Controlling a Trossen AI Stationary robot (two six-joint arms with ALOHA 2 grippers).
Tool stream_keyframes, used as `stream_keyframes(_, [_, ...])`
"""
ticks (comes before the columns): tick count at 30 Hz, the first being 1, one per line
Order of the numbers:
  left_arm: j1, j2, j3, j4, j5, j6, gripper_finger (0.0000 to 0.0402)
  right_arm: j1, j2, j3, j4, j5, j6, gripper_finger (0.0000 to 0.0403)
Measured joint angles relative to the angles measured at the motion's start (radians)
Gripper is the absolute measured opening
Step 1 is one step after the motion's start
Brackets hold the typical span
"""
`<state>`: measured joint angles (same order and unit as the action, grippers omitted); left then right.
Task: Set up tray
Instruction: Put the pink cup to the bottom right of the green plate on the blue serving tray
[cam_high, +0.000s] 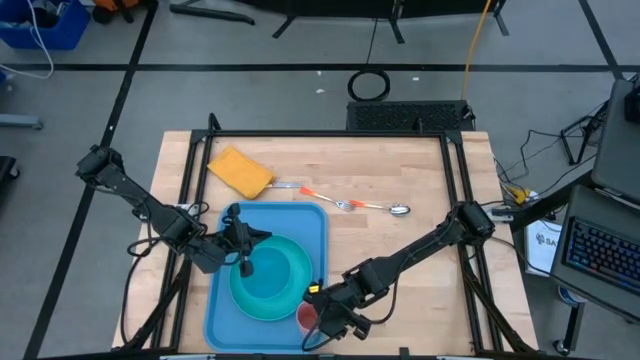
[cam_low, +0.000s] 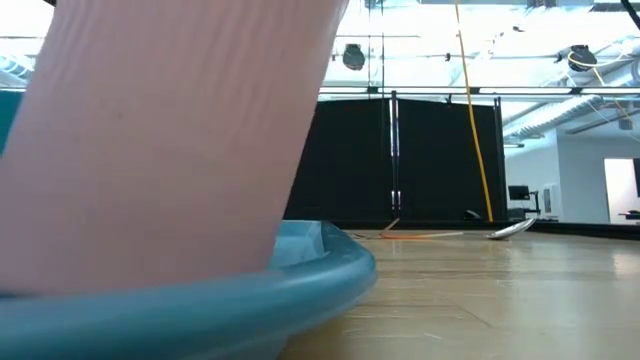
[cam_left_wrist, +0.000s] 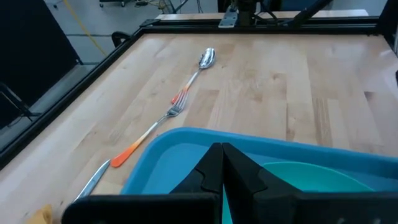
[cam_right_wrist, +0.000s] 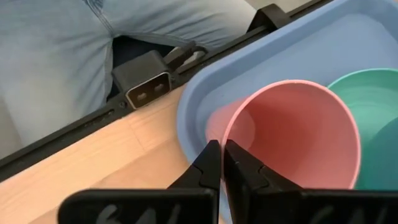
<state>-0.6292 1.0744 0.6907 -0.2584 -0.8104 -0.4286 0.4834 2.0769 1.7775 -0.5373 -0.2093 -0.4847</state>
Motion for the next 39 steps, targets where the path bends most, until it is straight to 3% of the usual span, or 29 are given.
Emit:
stream_keyframes(12, [0.000,0.000,0.000,-0.001,0.005,-0.001,0.0006,-0.004,0.000,0.000,0.006,-0.007,0.025,0.0001])
stream_keyframes(39, [-0.002,0.000,-0.007,0.003,0.008,-0.003,0.0006,-0.004,0.000,0.000,0.090,-0.030,0.006,0.0062])
